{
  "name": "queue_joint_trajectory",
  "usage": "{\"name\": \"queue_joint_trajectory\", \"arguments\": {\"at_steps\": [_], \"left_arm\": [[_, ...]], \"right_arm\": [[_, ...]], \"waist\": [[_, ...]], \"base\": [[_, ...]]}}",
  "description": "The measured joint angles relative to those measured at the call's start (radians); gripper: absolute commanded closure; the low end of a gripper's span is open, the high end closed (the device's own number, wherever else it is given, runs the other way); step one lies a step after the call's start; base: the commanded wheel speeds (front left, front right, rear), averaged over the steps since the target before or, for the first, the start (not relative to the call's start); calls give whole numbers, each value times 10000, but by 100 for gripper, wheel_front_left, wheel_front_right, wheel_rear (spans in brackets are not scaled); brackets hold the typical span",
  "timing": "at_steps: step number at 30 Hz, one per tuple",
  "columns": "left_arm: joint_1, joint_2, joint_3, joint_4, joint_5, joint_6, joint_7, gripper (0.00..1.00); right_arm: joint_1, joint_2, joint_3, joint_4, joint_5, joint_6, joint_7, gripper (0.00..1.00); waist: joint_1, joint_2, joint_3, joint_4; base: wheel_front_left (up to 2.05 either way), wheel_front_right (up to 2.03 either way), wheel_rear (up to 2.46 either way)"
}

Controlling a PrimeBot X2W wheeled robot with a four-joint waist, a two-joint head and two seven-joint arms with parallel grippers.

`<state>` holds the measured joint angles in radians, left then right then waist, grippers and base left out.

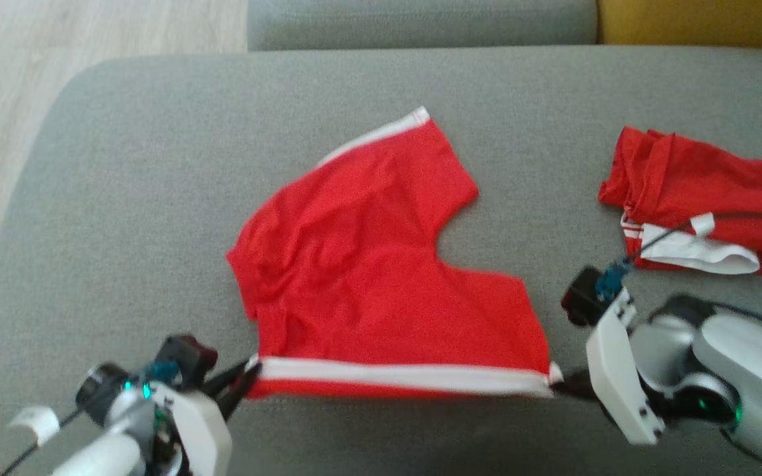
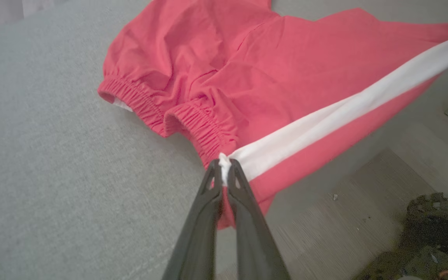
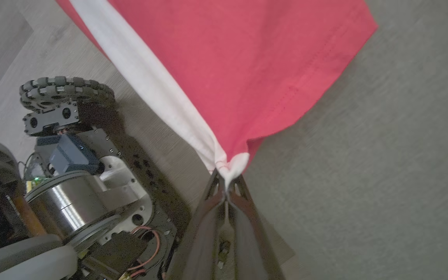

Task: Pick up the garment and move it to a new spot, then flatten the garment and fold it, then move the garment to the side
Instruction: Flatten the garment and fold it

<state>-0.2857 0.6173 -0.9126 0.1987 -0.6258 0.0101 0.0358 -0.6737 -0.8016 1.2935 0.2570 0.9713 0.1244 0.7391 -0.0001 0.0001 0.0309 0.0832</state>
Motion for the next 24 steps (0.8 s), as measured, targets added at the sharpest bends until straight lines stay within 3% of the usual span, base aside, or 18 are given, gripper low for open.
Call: {"name": "queue_joint_trajectory", "arguments": {"at_steps": [4, 10, 15, 24], "left_arm": [[527, 263, -134, -606, -111, 109, 261, 100], [694, 476, -36, -1306, -316, 380, 378, 100], [504, 483, 326, -1590, -575, 619, 431, 100], [-845, 102, 696, -1444, -704, 614, 433, 100]], "right_arm": [[441, -353, 33, -418, 537, 0, 533, 100], [256, -522, -121, -706, 742, 0, 144, 100], [-657, -307, -541, -508, 754, 0, -276, 100], [-2470, 240, -945, 690, 625, 0, -926, 100]], "waist": [[0, 0, -232, 12], [0, 0, -221, 93], [0, 0, 19, 236], [0, 0, 758, 684]], "base": [[0, 0, 0], [0, 0, 0], [0, 0, 0], [0, 0, 0]]}}
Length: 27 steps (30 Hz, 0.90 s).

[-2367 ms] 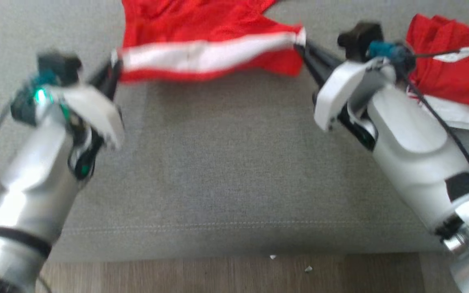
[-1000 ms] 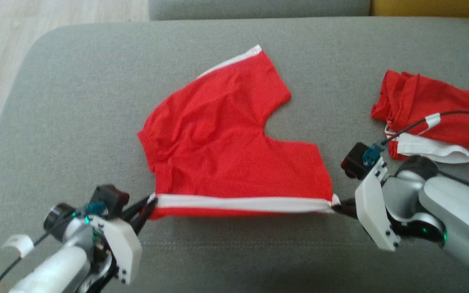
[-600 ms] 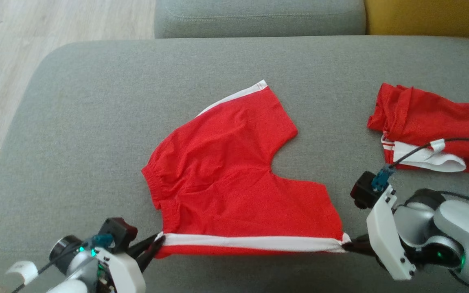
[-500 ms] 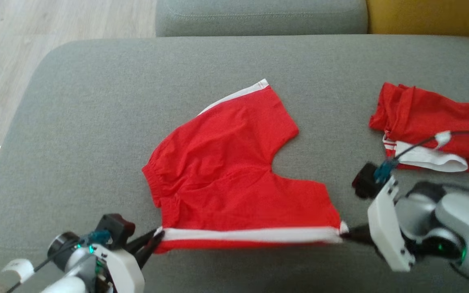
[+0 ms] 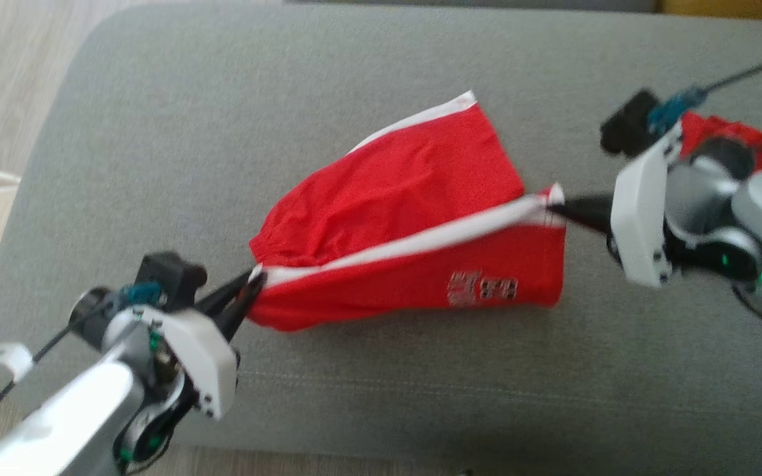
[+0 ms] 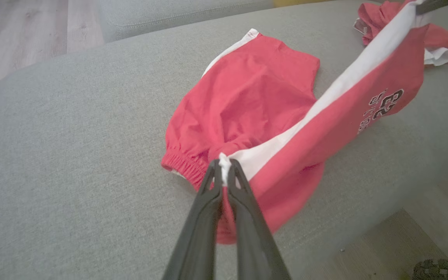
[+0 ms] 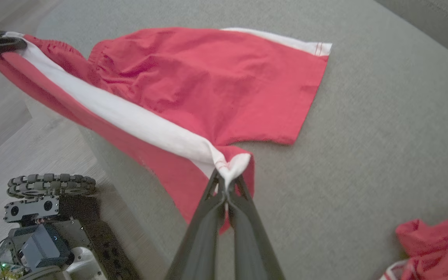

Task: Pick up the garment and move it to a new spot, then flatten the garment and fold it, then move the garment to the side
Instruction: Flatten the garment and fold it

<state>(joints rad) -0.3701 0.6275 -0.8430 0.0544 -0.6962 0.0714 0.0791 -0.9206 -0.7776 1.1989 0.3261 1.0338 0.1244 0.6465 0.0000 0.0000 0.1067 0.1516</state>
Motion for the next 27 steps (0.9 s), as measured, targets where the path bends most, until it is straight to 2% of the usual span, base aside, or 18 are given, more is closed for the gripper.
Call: {"name": "queue_joint_trajectory", "arguments": {"at_steps": [9, 15, 27], "left_arm": [[-1344, -1108, 125, 1104, 0, -104, -23, 100], [-2420, -1864, 213, 2209, 88, -288, -426, 100], [-3879, -2798, 393, 4052, 261, -558, -1233, 100]], "right_arm": [[-1786, 416, 128, 1572, -579, 0, -934, 100], [-2829, 813, 435, 2600, -825, 0, -1687, 100], [-3912, 1246, 792, 3655, -1250, 0, -2416, 100]], "waist": [[0, 0, 961, 462], [0, 0, 1751, 755], [0, 0, 2795, 1042]], "base": [[0, 0, 0], [0, 0, 0], [0, 0, 0]]}}
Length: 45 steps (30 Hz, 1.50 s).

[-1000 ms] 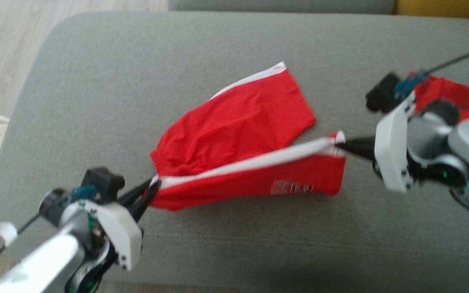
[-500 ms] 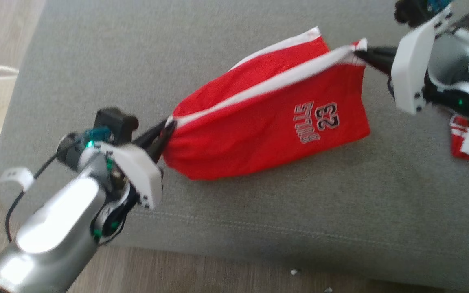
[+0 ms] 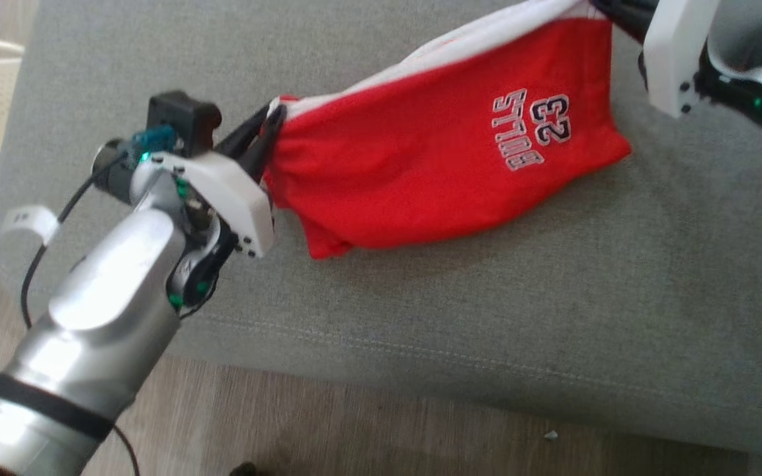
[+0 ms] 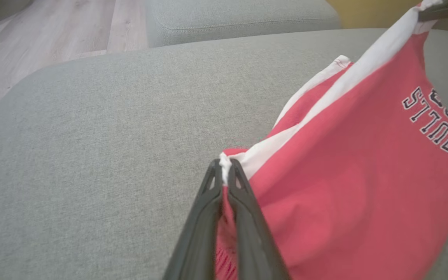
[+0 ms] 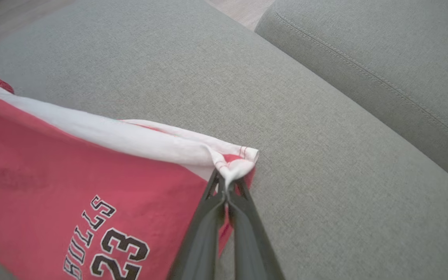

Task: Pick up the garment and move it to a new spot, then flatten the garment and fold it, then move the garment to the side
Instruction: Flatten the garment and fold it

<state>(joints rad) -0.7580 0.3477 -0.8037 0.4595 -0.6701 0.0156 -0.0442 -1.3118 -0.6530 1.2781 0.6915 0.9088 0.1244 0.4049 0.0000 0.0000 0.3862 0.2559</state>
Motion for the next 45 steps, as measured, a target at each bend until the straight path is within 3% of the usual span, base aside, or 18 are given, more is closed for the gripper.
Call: {"name": "queue_joint_trajectory", "arguments": {"at_steps": [18, 19, 20, 21, 25, 32, 39, 45], "left_arm": [[-1392, -1062, 31, 2299, 75, -387, -732, 100], [-1433, -1110, 27, 2382, 75, -426, -736, 82], [-1477, -1154, 21, 2477, 75, -435, -779, 13], [-1511, -1206, 33, 2541, 65, -523, -809, 0], [-1583, -1377, 33, 2759, -15, -552, -911, 0], [-1583, -1375, 217, 2899, -38, -305, -1429, 0], [-1076, -1080, 1020, 2420, -451, 278, -1927, 0], [-33, -792, 1818, 982, -485, 926, -2052, 0]], "right_arm": [[-661, 456, 115, 1141, -681, 0, -623, 100], [-659, 483, 117, 1237, -681, 0, -642, 100], [-659, 512, 119, 1358, -717, 0, -685, 54], [-660, 539, 115, 1469, -823, 0, -794, 0], [-652, 759, 117, 1787, -828, 0, -884, 0], [-625, 1097, 98, 2439, -554, 0, -2021, 0], [-210, 1661, -491, 2851, -159, 0, -4132, 0], [465, 2150, -903, 2955, 44, 0, -5774, 0]], "waist": [[1, 0, 950, 152], [1, 0, 974, 155], [1, 0, 997, 156], [1, 0, 1019, 155], [1, 0, 1026, 104], [1, 0, 711, -14], [1, 0, -139, -212], [0, 0, -972, -494]], "base": [[0, 0, 0], [0, 0, 0], [0, 0, 0], [0, 0, 0], [0, 0, 0], [0, 0, 0], [0, 0, 0], [0, 0, 0]]}}
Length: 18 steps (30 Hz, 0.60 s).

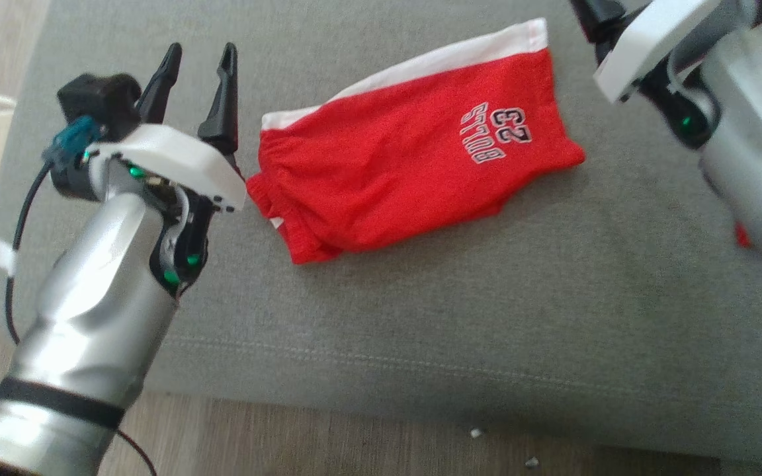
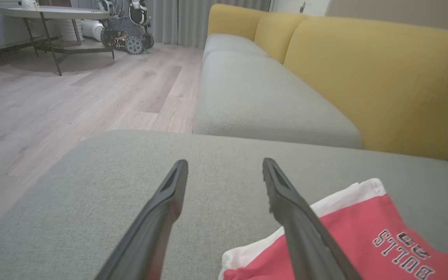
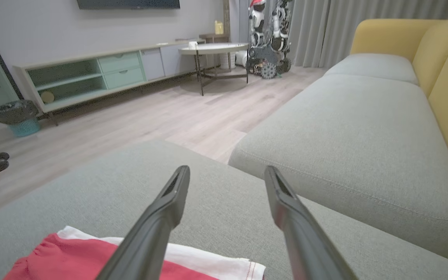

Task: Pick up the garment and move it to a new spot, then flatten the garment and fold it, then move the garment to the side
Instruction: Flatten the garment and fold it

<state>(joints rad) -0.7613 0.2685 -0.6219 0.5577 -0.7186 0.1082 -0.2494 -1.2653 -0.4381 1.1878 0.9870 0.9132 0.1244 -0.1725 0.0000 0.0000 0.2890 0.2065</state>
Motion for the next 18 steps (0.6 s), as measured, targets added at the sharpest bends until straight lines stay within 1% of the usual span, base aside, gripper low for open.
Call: {"name": "queue_joint_trajectory", "arguments": {"at_steps": [3, 4, 5, 6, 9, 11, 14, 18], "left_arm": [[665, 19, 525, -1047, 10, 372, -2, 0], [665, 19, 525, -1047, 10, 372, -2, 0], [1138, 36, 846, -1714, 132, 606, -2, 0], [1138, 36, 846, -1714, 132, 606, -2, 0], [1974, 38, 1290, -2560, 284, 828, -2, 0], [2617, -6, 1651, -3024, 349, 986, -2, 0], [3616, -221, 2050, -3643, 640, 1045, -4, 0], [4997, -671, 2366, -4075, 1076, 1020, -2, 0]], "right_arm": [[390, 207, -276, -17, 75, 0, -454, 0], [390, 207, -276, -17, 75, 0, -454, 0], [663, 303, -531, -35, 75, 0, -640, 0], [663, 303, -531, -35, 75, 0, -640, 0], [1143, 401, -1055, -111, 27, 0, -767, 0], [1572, 474, -1722, -395, -257, 0, -769, 0], [2431, 508, -3001, -1147, -1296, 0, -777, 0], [4486, 713, -4855, -2004, -2688, 0, -780, 0]], "waist": [[0, 0, -423, -152], [0, 0, -423, -152], [0, 0, -695, -252], [0, 0, -695, -252], [0, 1, -1094, -404], [0, 0, -1353, -521], [-1, 1, -1732, -701], [0, 1, -2254, -909]], "base": [[0, 0, 0], [0, 0, 0], [0, 0, 0], [0, 0, 0], [0, 0, 0], [0, 0, 0], [0, 0, 0], [0, 0, 0]]}}
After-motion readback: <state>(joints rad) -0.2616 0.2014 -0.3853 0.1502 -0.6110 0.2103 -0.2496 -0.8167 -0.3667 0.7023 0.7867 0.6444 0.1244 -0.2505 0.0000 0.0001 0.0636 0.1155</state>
